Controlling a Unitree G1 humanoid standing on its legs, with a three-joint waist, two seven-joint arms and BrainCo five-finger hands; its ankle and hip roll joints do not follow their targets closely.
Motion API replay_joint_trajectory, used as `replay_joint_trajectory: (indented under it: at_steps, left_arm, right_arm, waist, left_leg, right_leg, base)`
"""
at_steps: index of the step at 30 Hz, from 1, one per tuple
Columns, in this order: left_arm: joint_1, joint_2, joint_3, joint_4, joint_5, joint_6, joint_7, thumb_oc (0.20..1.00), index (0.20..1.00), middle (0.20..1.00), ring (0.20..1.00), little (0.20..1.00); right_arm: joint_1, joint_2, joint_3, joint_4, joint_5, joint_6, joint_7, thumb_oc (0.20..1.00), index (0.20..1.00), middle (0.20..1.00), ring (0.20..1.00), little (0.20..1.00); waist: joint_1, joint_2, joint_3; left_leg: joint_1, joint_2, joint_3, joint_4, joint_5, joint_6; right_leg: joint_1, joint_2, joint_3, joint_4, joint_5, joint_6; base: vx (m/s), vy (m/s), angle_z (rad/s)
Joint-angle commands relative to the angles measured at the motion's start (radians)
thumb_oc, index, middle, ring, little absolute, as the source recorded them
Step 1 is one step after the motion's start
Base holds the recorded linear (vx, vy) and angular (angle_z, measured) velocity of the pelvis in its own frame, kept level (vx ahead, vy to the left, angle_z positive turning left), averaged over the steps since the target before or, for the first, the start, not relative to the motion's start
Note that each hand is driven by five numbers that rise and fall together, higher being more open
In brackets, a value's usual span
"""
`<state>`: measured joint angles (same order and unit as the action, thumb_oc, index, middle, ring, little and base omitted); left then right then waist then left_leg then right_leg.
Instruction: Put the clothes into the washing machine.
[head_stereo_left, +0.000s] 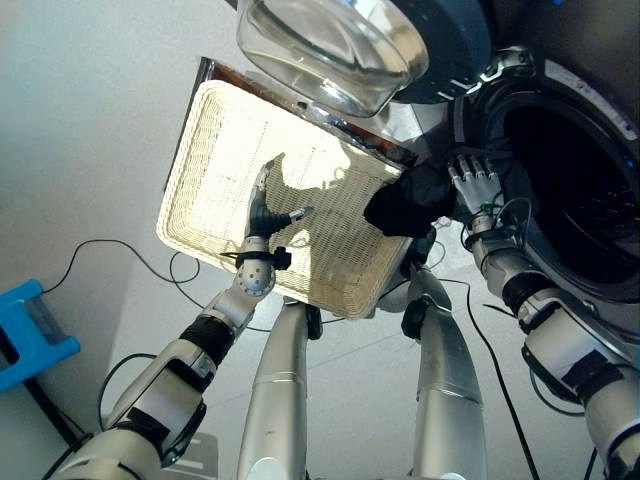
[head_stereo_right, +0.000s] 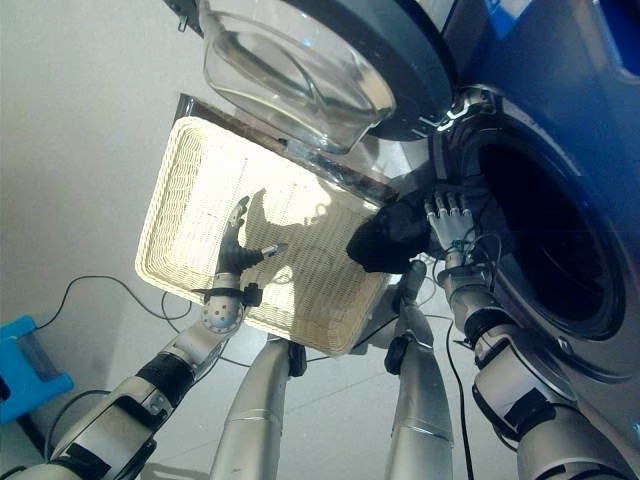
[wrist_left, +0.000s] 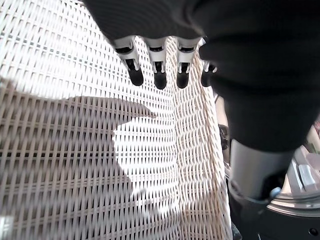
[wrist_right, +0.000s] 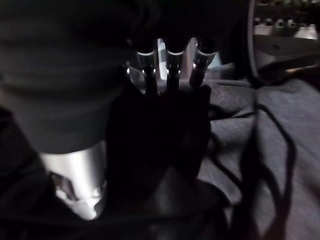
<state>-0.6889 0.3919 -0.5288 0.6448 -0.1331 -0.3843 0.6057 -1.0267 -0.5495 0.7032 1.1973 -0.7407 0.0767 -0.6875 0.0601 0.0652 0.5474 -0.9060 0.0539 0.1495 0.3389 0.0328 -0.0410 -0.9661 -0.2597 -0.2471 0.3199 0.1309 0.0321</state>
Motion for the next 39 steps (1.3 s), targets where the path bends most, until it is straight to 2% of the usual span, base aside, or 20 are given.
replay_joint_trajectory:
  at_steps: [1,3,6,7,8,9,10,24,28,30,32,36,38,39]
  left_arm:
    - [0.009,-0.028,0.008,-0.087,0.005,-0.038,0.004,1.000,1.000,1.000,1.000,1.000]
    - [0.012,-0.026,0.005,-0.095,0.004,-0.041,0.003,1.000,1.000,1.000,1.000,1.000]
    - [0.012,-0.027,0.004,-0.097,0.005,-0.040,0.003,1.000,1.000,1.000,1.000,1.000]
    - [0.015,-0.027,0.006,-0.105,0.007,-0.037,0.001,1.000,1.000,1.000,1.000,1.000]
    - [0.015,-0.027,0.006,-0.105,0.007,-0.037,0.001,1.000,1.000,1.000,1.000,1.000]
    - [0.015,-0.027,0.006,-0.105,0.007,-0.037,0.001,1.000,1.000,1.000,1.000,1.000]
    - [0.018,-0.027,0.007,-0.106,0.009,-0.038,0.000,1.000,1.000,1.000,1.000,1.000]
    - [0.032,-0.027,0.007,-0.132,0.004,-0.036,-0.006,1.000,1.000,1.000,1.000,1.000]
    - [0.035,-0.021,0.013,-0.131,-0.003,-0.036,-0.003,1.000,1.000,1.000,1.000,1.000]
    - [0.036,-0.017,0.015,-0.127,-0.006,-0.041,-0.004,1.000,1.000,1.000,1.000,1.000]
    - [0.039,-0.015,0.016,-0.126,-0.010,-0.042,-0.005,1.000,1.000,1.000,1.000,1.000]
    - [0.053,-0.012,0.033,-0.124,-0.018,-0.044,-0.010,1.000,1.000,1.000,1.000,1.000]
    - [0.058,-0.009,0.042,-0.124,-0.025,-0.048,-0.016,1.000,1.000,1.000,1.000,1.000]
    - [0.062,-0.007,0.049,-0.121,-0.030,-0.052,-0.018,1.000,1.000,1.000,1.000,1.000]
  right_arm:
    - [-0.035,-0.080,0.051,0.015,-0.017,0.014,0.053,1.000,1.000,1.000,1.000,1.000]
    - [-0.044,-0.083,0.060,0.027,0.000,0.029,0.095,1.000,1.000,1.000,1.000,1.000]
    - [-0.046,-0.084,0.061,0.030,0.014,0.039,0.108,1.000,1.000,1.000,1.000,1.000]
    - [-0.047,-0.087,0.055,0.033,0.065,0.052,0.123,0.432,0.432,0.432,0.432,0.432]
    - [-0.047,-0.087,0.055,0.033,0.065,0.052,0.123,0.432,0.432,0.432,0.432,0.432]
    - [-0.047,-0.087,0.055,0.033,0.065,0.052,0.123,0.253,0.253,0.253,0.253,0.253]
    - [-0.046,-0.088,0.052,0.033,0.078,0.056,0.127,0.200,0.200,0.200,0.200,0.200]
    - [-0.031,-0.118,-0.032,0.049,0.159,0.092,0.024,0.200,0.200,0.200,0.200,0.200]
    - [-0.013,-0.126,-0.066,0.040,0.268,0.095,-0.053,0.200,0.200,0.200,0.200,0.200]
    - [-0.001,-0.127,-0.115,0.024,0.408,0.082,-0.119,0.200,0.200,0.200,0.200,0.200]
    - [0.007,-0.126,-0.151,0.015,0.497,0.060,-0.147,0.200,0.200,0.200,0.200,0.200]
    - [0.054,-0.109,-0.285,-0.038,0.776,-0.067,-0.190,0.200,0.200,0.200,0.200,0.200]
    - [0.078,-0.096,-0.345,-0.057,0.871,-0.112,-0.175,0.200,0.200,0.200,0.200,0.200]
    - [0.097,-0.086,-0.396,-0.066,0.985,-0.167,-0.154,0.200,0.200,0.200,0.200,0.200]
  waist:
    - [0.010,0.102,-0.027]
    - [0.016,0.107,-0.027]
    - [0.017,0.109,-0.027]
    - [0.019,0.111,-0.027]
    - [0.019,0.111,-0.027]
    - [0.019,0.111,-0.027]
    - [0.020,0.112,-0.027]
    - [0.014,0.106,-0.027]
    - [0.007,0.099,-0.027]
    - [0.002,0.095,-0.027]
    - [0.000,0.094,-0.027]
    - [-0.014,0.084,-0.027]
    - [-0.019,0.082,-0.027]
    - [-0.024,0.080,-0.027]
  left_leg:
    - [-0.044,-0.045,0.050,0.018,-0.022,-0.032]
    - [-0.042,-0.048,0.050,0.010,-0.018,-0.031]
    - [-0.041,-0.048,0.050,0.009,-0.017,-0.031]
    - [-0.039,-0.048,0.048,0.006,-0.016,-0.030]
    - [-0.039,-0.048,0.048,0.006,-0.016,-0.030]
    - [-0.039,-0.048,0.048,0.006,-0.016,-0.030]
    - [-0.039,-0.049,0.047,0.006,-0.016,-0.030]
    - [0.003,-0.039,0.053,-0.007,-0.019,-0.030]
    - [0.021,-0.033,0.058,-0.008,-0.022,-0.029]
    - [0.033,-0.030,0.061,-0.008,-0.026,-0.027]
    - [0.043,-0.029,0.064,-0.010,-0.028,-0.026]
    - [0.070,-0.022,0.072,-0.009,-0.038,-0.026]
    - [0.081,-0.019,0.075,-0.010,-0.043,-0.027]
    - [0.091,-0.017,0.080,-0.010,-0.047,-0.027]
  right_leg:
    - [-0.035,0.001,-0.038,0.100,-0.057,0.115]
    - [-0.036,-0.003,-0.042,0.098,-0.053,0.115]
    - [-0.037,-0.004,-0.043,0.099,-0.052,0.115]
    - [-0.038,-0.005,-0.042,0.103,-0.052,0.115]
    - [-0.038,-0.005,-0.042,0.103,-0.052,0.115]
    - [-0.038,-0.005,-0.042,0.103,-0.052,0.115]
    - [-0.038,-0.005,-0.042,0.104,-0.052,0.115]
    - [-0.007,-0.001,-0.046,0.110,-0.057,0.116]
    - [0.011,0.002,-0.045,0.107,-0.060,0.116]
    - [0.020,0.007,-0.041,0.110,-0.064,0.115]
    - [0.029,0.010,-0.040,0.110,-0.067,0.114]
    - [0.051,0.021,-0.031,0.113,-0.079,0.112]
    - [0.059,0.024,-0.027,0.116,-0.086,0.111]
    - [0.067,0.028,-0.025,0.118,-0.092,0.109]
  base:
    - [0.00,0.000,0.05]
    - [-0.01,-0.008,0.06]
    - [0.00,-0.003,0.06]
    - [0.00,-0.001,0.09]
    - [0.00,-0.001,0.08]
    - [0.00,-0.001,0.05]
    - [-0.01,0.012,0.04]
    - [0.00,0.001,0.00]
    - [0.00,0.000,0.00]
    - [0.00,0.016,0.00]
    - [0.00,0.034,-0.01]
    - [0.01,0.058,-0.04]
    - [0.01,0.051,-0.13]
    - [0.01,0.060,-0.13]
